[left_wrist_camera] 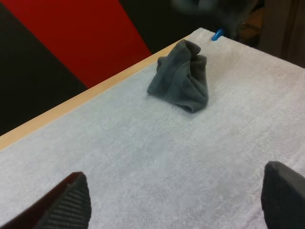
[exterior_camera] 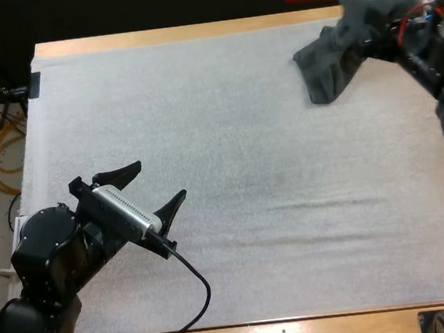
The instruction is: Pick towel from pile fold and stack
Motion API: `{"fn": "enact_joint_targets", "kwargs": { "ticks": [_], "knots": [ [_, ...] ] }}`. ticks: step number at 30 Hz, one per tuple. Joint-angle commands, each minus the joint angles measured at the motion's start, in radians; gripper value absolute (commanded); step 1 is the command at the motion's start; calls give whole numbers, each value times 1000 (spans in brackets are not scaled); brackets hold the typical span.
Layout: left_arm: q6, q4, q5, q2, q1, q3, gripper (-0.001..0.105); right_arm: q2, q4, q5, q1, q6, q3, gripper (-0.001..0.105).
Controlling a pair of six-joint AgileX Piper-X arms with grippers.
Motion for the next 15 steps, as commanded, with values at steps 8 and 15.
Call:
{"fn": "enact_joint_targets", "kwargs": {
  "ticks": [8,15],
  "knots": [
    [-9,9,6,3,-3,-33,71,-192,263,-46,3,-22,-10,1],
    [-9,106,6,-1,-3,-56,71,-301,636,-167,3,-22,-8,1]
  ]
}}
